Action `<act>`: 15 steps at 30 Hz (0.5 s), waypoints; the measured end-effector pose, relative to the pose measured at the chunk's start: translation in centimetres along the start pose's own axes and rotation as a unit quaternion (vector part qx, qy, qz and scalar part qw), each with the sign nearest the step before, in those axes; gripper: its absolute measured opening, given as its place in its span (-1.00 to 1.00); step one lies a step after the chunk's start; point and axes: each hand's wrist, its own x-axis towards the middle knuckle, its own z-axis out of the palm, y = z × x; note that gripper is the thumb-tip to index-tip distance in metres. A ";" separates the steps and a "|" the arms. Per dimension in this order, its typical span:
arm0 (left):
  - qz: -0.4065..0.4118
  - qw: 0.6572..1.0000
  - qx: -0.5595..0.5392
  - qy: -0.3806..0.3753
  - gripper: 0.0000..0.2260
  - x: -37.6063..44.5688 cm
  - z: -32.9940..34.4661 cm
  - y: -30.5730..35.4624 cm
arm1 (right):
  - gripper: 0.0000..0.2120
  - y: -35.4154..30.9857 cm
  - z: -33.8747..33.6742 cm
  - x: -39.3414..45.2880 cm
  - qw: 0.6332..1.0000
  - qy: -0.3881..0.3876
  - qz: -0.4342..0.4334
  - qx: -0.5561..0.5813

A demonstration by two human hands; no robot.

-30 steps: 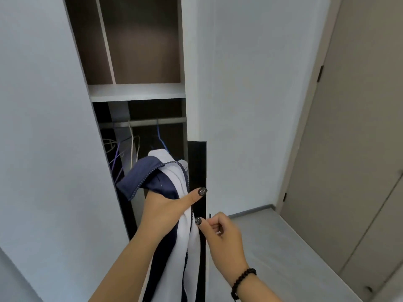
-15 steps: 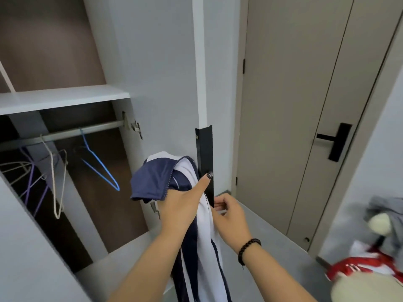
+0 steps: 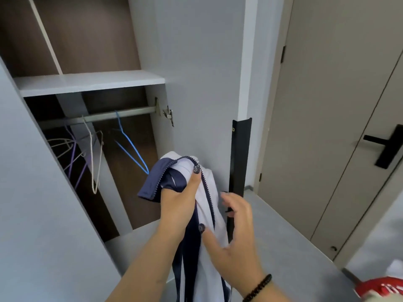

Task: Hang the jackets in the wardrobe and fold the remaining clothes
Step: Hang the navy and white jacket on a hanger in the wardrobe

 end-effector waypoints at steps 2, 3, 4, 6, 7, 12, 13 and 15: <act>-0.011 1.000 -0.012 -0.013 -0.67 0.0 -1.3 0.6 | -0.22 -0.6 1.7 0.2 0.997 -0.070 0.036 0.009; -0.015 0.999 -0.015 -0.029 -0.60 0.1 -1.9 0.9 | -0.15 -0.9 2.6 0.3 0.994 -0.091 0.062 0.025; -0.017 0.999 -0.015 -0.046 -0.52 0.2 -2.6 1.2 | -0.10 -1.1 3.4 0.6 0.990 -0.107 0.084 0.048; -0.010 0.997 -0.005 -0.074 -0.47 0.6 -4.0 1.7 | -0.10 -1.2 5.0 1.0 0.981 -0.127 0.111 0.096; -0.001 0.996 0.004 -0.091 -0.51 0.9 -4.8 1.8 | -0.14 -1.1 5.9 1.2 0.976 -0.130 0.124 0.119; 0.027 0.983 0.057 -0.173 -0.88 2.8 -8.1 1.7 | -0.33 0.0 9.6 1.3 0.967 -0.122 0.169 0.149; 0.026 0.979 0.059 -0.194 -0.86 3.6 -9.1 1.7 | -0.32 0.1 10.5 1.3 0.965 -0.122 0.174 0.151; 0.015 0.967 0.066 -0.245 -0.80 5.1 -11.6 2.0 | -0.33 -0.1 12.1 1.5 0.962 -0.123 0.186 0.156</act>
